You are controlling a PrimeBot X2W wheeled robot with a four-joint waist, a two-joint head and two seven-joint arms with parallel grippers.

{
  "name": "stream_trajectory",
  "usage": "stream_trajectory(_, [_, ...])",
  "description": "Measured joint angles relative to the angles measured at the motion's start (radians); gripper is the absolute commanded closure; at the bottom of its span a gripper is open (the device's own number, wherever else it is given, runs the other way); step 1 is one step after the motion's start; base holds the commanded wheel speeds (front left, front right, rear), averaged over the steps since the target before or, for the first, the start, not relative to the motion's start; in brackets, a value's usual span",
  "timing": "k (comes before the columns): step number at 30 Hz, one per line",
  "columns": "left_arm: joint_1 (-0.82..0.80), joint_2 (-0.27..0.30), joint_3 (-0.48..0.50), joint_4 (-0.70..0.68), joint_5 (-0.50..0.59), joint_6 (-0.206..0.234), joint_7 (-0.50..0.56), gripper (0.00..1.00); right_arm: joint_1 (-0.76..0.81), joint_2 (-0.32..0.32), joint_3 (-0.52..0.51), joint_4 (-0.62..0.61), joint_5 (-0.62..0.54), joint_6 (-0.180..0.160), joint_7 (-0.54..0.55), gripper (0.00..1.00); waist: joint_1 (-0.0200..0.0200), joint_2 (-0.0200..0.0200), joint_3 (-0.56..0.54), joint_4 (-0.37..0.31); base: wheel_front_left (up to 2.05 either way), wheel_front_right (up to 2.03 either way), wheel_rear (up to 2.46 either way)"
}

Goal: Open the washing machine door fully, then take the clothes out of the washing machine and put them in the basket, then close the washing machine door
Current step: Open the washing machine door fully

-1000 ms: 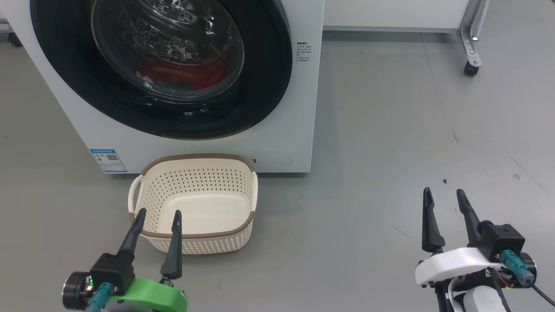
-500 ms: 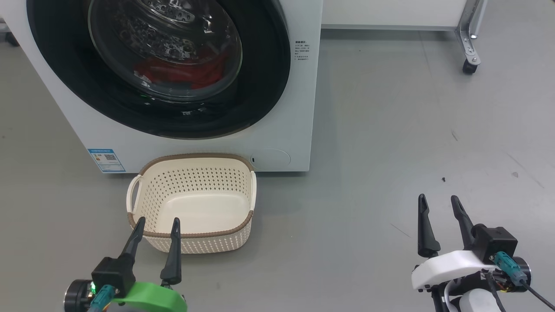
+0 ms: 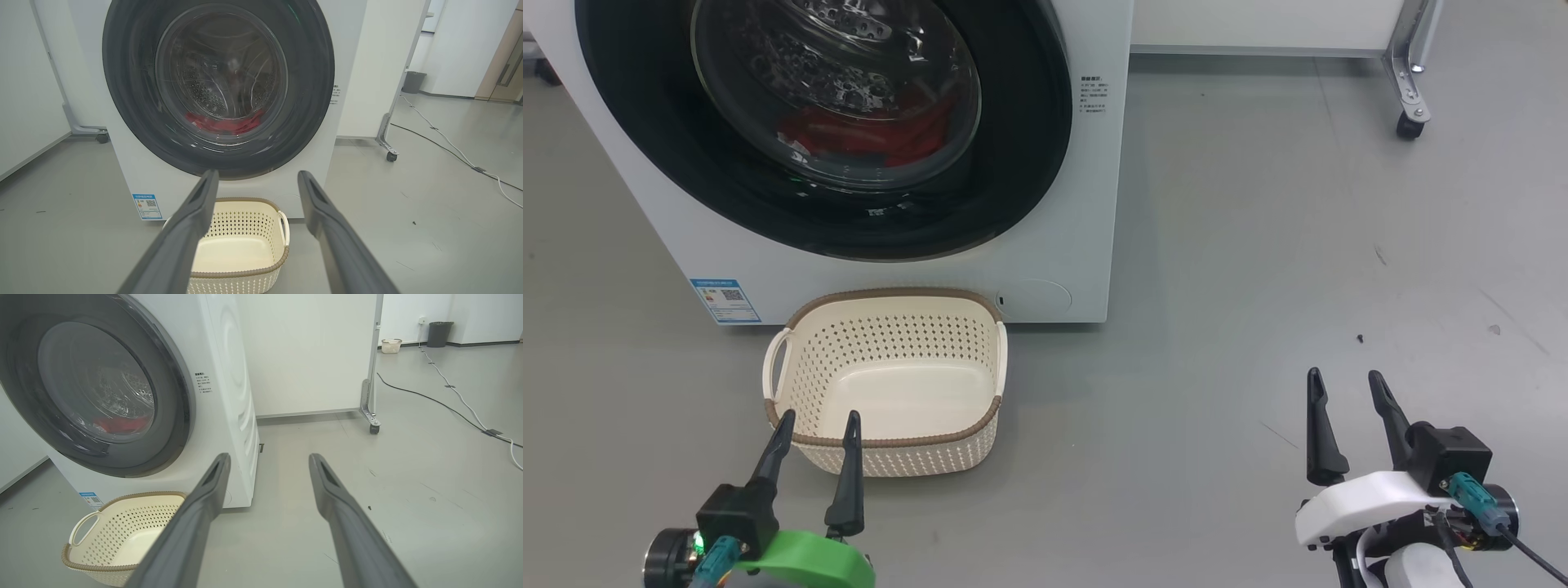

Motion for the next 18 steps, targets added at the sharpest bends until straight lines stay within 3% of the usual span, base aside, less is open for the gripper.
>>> stream_trajectory(18, [-0.002,0.000,-0.010,0.014,-0.010,0.012,0.000,0.00,-0.017,0.000,0.008,0.021,0.000,-0.008,0.000,0.00,0.0000,0.0000,0.000,0.003,0.00,0.00,0.00])
